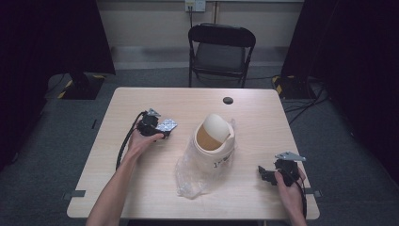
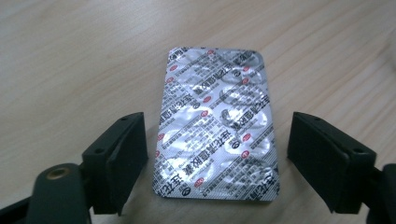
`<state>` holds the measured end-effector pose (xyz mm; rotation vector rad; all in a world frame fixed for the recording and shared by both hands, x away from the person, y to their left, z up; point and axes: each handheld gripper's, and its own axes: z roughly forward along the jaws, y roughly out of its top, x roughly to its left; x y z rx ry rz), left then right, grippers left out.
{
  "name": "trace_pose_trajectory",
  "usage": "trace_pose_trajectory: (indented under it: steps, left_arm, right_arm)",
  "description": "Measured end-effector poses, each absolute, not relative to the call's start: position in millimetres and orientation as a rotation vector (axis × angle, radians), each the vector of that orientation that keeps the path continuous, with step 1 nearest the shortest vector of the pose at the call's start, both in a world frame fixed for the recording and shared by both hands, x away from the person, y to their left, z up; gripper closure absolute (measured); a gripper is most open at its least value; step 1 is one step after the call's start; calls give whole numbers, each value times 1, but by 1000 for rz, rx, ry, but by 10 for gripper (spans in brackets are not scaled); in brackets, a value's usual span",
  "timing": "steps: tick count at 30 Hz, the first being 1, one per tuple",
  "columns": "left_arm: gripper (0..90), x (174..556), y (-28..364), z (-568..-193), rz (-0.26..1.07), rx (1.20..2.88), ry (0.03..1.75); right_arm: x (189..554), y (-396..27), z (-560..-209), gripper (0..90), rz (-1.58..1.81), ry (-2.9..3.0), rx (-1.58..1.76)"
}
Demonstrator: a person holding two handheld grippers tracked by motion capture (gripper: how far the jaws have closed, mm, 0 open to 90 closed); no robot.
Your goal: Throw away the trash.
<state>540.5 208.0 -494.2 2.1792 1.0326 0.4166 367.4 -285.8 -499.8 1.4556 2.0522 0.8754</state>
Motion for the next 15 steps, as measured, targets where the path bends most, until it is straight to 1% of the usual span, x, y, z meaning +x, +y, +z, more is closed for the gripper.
trace_pose_trajectory:
  steps: [2, 3, 4, 5, 6, 15]
  left_arm:
    - [222, 541, 208, -494, 413, 2166, 1038]
    - [292, 541, 209, -494, 418, 2158, 1047]
    - [292, 540, 211, -494, 423, 2155, 1056]
    - [327, 540, 213, -493, 418, 2152, 1051]
    - [339, 540, 215, -493, 426, 2169, 1036]
    - [341, 538, 214, -490, 411, 2202, 1040]
  right_arm:
    - [367, -286, -500, 94, 876, 2052, 1455]
    - [367, -286, -500, 94, 875, 2052, 1456]
    - [367, -286, -500, 94, 875, 2052, 1456]
    - [367, -286, -500, 93, 875, 2052, 1455]
    - [367, -286, -500, 93, 875, 2052, 1455]
    - [367, -286, -500, 93, 876, 2052, 1456]
